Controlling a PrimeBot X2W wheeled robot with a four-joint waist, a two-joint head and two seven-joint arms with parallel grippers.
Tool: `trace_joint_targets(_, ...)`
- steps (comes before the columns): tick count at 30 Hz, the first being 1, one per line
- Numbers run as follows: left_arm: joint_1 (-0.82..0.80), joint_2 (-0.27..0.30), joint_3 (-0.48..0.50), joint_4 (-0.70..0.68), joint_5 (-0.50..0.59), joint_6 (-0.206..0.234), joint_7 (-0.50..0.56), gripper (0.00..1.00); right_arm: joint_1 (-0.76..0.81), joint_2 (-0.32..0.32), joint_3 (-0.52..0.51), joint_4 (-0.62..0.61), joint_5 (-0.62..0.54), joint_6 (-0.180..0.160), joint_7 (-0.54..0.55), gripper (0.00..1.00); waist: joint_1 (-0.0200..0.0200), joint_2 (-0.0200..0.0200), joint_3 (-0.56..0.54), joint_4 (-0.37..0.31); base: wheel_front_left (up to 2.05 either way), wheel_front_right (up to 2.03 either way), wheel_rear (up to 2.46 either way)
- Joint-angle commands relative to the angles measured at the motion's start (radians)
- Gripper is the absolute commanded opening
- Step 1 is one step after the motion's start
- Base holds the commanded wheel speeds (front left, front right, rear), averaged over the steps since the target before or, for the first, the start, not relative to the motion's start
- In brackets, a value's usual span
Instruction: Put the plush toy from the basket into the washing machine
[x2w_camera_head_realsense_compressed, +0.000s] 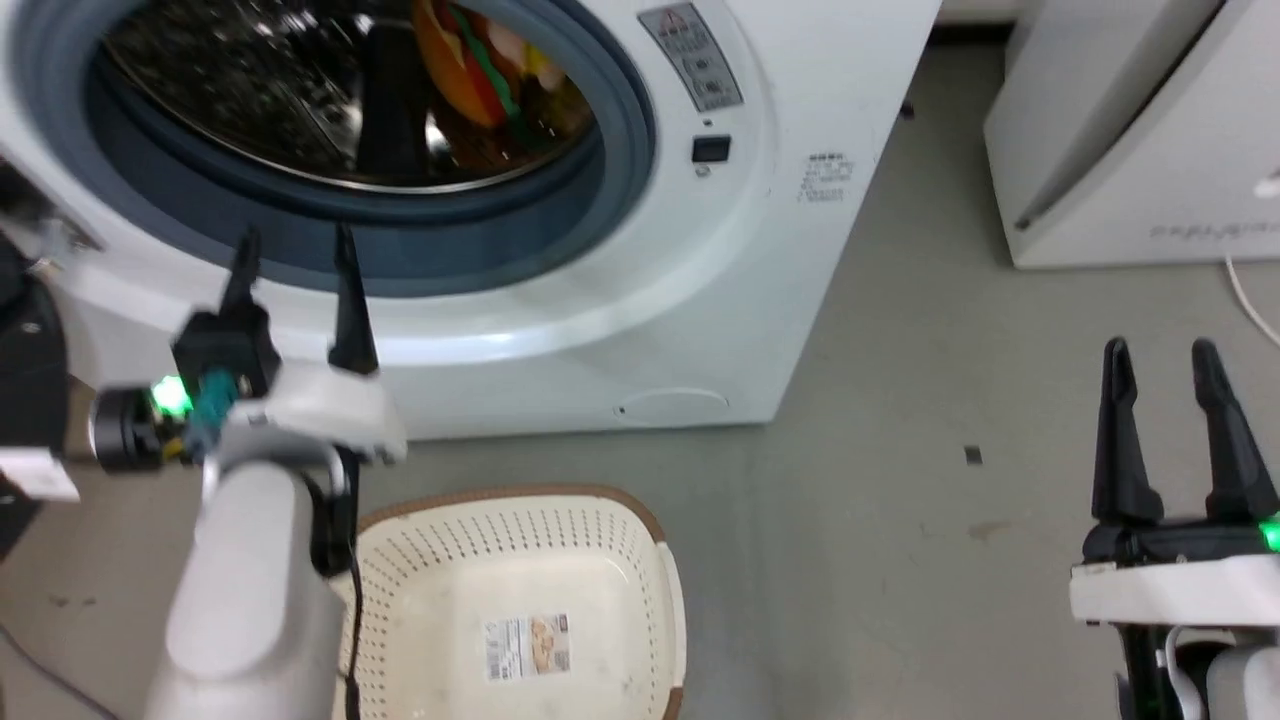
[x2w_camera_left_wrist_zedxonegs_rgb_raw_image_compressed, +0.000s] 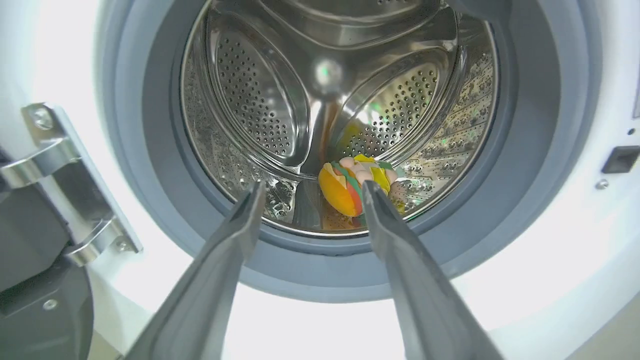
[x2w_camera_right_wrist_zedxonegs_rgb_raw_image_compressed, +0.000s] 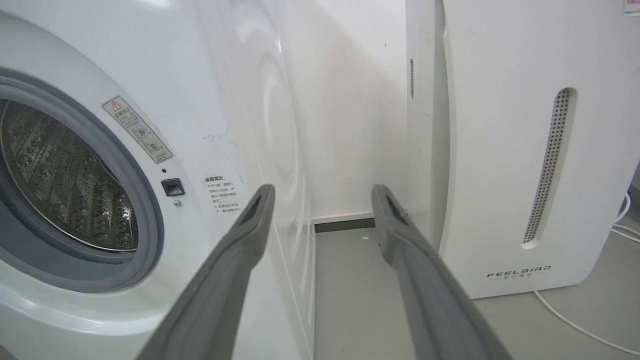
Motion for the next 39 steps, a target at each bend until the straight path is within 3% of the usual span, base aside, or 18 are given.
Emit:
trace_joint_targets(1,0.045,-0.009,0.004,-0.027,0.009,-0.003,-0.005,1.0,0.023,-0.001,-0.004,0.004,-0.005,-0.001,-0.004,1.0,0.0001,0.0,-0.037,0.018,0.0,0.0,0.0)
trace_joint_targets(21,0.477,-0.076,-0.011,-0.288,0.052,-0.014,-0.005,1.0,0.179,-0.001,-0.019,0.037,-0.022,-0.001,-0.004,1.0,0.0001,0.0,-0.215,0.088,0.0,0.0,0.0)
trace_joint_targets(31,0.541,-0.086,-0.038,-0.33,0.066,-0.015,-0.005,1.0,0.213,-0.001,-0.024,0.046,-0.029,-0.001,-0.004,1.0,0.0001,0.0,-0.233,0.116,0.0,0.0,0.0)
trace_joint_targets(32,0.53,-0.082,-0.039,-0.324,0.058,-0.016,0.0,0.0,0.2,0.0,-0.023,0.043,-0.023,0.0,0.0,0.0,0.0001,0.0,-0.233,0.116,0.0,0.0,0.0)
trace_joint_targets(39,0.53,-0.082,-0.038,-0.328,0.058,-0.018,0.01,0.0,0.197,0.0,-0.018,0.042,-0.029,0.0,0.009,0.0,0.0001,0.0,-0.234,0.114,0.0,0.0,0.0)
